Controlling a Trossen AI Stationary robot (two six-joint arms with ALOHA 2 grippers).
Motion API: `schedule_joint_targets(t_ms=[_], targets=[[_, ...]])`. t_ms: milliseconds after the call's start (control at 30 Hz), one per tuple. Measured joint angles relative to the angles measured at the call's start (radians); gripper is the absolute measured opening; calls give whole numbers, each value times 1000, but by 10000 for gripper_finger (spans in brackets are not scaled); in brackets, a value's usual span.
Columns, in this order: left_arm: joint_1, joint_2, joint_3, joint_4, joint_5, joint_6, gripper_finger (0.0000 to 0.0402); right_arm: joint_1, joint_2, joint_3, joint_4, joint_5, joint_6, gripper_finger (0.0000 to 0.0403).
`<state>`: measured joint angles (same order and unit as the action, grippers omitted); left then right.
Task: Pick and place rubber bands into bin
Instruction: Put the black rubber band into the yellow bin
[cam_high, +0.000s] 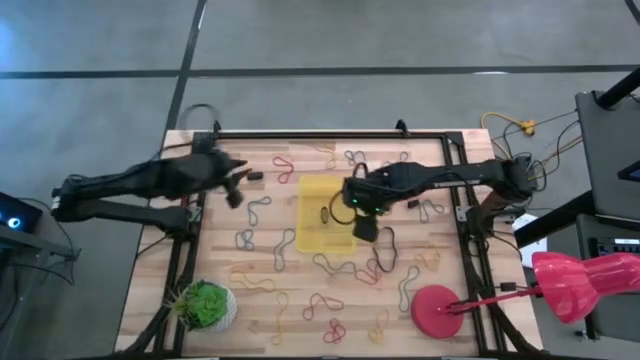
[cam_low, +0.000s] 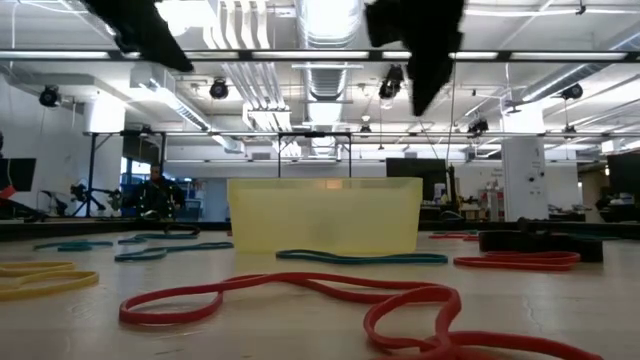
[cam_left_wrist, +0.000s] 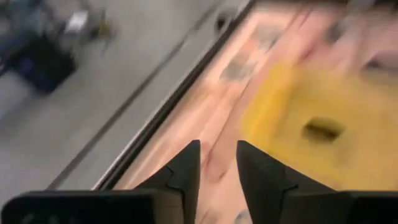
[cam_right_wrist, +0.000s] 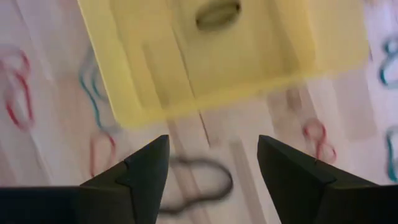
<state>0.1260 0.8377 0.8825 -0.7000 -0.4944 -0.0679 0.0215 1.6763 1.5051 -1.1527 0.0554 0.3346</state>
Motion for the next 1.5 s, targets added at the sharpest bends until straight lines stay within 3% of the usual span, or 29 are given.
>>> schedule_joint_targets(t_ms=[267,500,667,800,1067,1233,1500], targets=[[239,413,104,-245,-1,20,139,43,-195,-247,40,105,-13,231],[248,615,114,-253,-67,16,146,40,-383,-425,180,155,1,231],[258,717,138,-250,-70,-1,146,26,-434,-488,199,157,-2,231],[285,774,159,-253,-49,68,146,26,-427,-507,200,157,12,231],[376,816,201,-256,88,199,146,15,-336,-464,205,154,129,231],[439,815,221,-251,234,286,146,14,-249,-395,205,154,142,231],[518,821,224,-203,272,363,146,11,-110,-256,199,150,113,231]])
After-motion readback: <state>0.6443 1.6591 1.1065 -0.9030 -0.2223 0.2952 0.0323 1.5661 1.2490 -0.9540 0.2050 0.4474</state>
